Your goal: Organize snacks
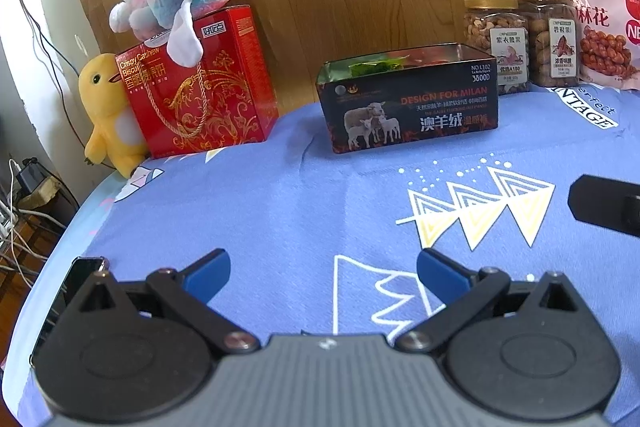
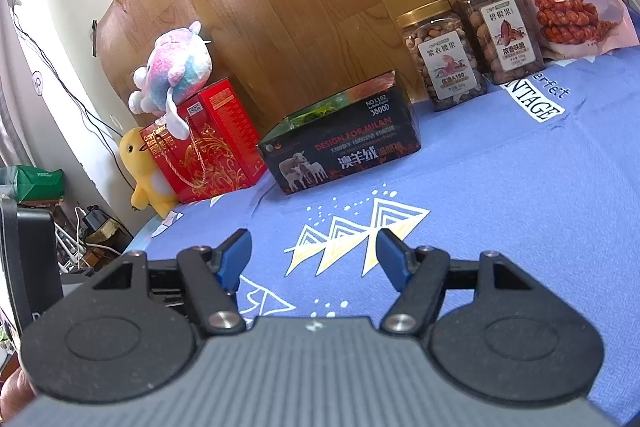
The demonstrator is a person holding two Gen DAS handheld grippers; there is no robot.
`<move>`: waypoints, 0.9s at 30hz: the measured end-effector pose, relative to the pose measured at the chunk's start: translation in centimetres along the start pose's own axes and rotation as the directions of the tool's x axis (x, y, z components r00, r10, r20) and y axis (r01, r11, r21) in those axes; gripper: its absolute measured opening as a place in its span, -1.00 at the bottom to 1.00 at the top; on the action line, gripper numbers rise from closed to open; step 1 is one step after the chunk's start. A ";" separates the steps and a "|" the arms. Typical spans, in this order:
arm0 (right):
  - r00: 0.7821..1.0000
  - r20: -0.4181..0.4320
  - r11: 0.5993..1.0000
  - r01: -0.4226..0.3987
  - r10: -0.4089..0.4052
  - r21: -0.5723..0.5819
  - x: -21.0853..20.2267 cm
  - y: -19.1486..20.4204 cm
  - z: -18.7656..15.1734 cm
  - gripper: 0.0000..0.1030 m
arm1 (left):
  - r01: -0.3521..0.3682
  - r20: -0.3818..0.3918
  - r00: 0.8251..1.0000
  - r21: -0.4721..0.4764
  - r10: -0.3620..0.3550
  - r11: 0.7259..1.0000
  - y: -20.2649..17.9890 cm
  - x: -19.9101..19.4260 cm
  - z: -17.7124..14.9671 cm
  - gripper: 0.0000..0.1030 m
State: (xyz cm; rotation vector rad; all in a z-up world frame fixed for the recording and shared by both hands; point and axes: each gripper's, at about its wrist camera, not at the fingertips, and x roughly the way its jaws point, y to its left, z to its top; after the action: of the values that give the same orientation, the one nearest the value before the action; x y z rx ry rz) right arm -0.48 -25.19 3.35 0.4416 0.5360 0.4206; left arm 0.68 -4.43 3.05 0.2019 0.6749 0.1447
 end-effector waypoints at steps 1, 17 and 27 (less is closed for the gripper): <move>1.000 0.000 1.000 0.000 0.000 0.000 0.0 0.0 0.0 0.38 | 0.000 0.000 1.000 -0.001 0.000 1.000 0.0 0.0 0.0 1.00; 1.000 0.002 1.000 0.004 -0.004 0.007 0.0 -0.1 -0.1 0.38 | 0.004 -0.004 1.000 0.000 -0.004 1.000 -0.2 0.3 0.0 1.00; 1.000 0.009 1.000 0.015 -0.016 0.014 -0.2 -0.3 -0.2 0.38 | 0.014 -0.007 1.000 -0.002 -0.014 1.000 -0.4 0.2 0.2 1.00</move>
State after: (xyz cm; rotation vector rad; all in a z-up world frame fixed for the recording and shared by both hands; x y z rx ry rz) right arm -0.67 -25.44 3.10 0.4521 0.5331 0.4000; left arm 1.02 -4.84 2.97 0.1949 0.6826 0.1322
